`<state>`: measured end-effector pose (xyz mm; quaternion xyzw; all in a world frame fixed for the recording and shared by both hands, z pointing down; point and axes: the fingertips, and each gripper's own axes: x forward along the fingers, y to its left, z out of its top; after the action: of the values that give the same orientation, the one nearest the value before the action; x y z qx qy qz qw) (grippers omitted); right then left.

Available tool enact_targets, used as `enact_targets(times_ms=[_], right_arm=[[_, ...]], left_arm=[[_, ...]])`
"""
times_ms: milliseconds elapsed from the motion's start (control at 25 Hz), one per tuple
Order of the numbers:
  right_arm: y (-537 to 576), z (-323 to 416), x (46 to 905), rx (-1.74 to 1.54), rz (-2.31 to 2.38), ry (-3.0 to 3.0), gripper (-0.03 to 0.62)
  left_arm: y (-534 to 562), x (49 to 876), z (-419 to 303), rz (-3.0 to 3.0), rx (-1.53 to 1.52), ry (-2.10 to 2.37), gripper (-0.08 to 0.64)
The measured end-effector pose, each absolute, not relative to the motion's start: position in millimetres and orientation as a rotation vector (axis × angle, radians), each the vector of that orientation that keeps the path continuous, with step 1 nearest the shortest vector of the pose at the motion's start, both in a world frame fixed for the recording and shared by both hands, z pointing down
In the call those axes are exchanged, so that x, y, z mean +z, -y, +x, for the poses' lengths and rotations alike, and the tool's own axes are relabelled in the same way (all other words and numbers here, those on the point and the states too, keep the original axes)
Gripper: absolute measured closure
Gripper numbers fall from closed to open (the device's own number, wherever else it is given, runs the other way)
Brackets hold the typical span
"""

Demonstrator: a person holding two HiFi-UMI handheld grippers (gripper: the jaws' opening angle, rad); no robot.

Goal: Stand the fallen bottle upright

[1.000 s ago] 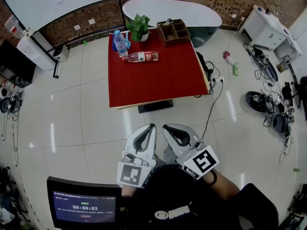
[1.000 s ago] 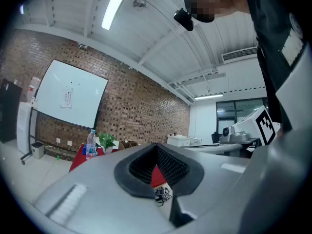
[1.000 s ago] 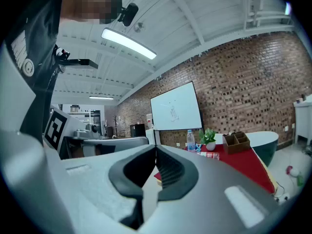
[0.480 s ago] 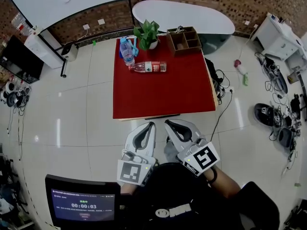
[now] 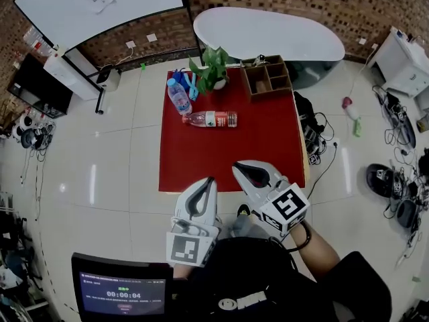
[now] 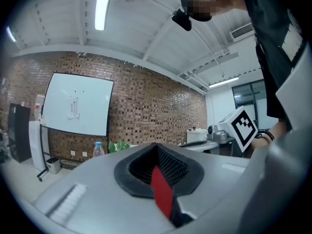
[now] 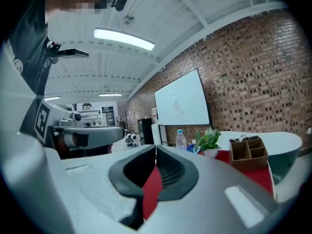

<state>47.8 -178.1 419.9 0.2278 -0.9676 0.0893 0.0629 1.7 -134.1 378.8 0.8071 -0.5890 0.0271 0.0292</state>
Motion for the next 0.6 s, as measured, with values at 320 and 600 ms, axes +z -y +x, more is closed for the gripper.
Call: enact_targets(times_ms=[320,600], right_arm=[[241.8,-49.4,516.2,-0.287,0.212,2.397,0.346],[346.2,-147.3,634.4,-0.582,0.076,1.909,0.305]], left_arm=[[148.7,387.3,-57.8,2.358,0.076,1.931,0.558],[126.4,390.3,-141.1,2.137,0.034,2.140,0.558]])
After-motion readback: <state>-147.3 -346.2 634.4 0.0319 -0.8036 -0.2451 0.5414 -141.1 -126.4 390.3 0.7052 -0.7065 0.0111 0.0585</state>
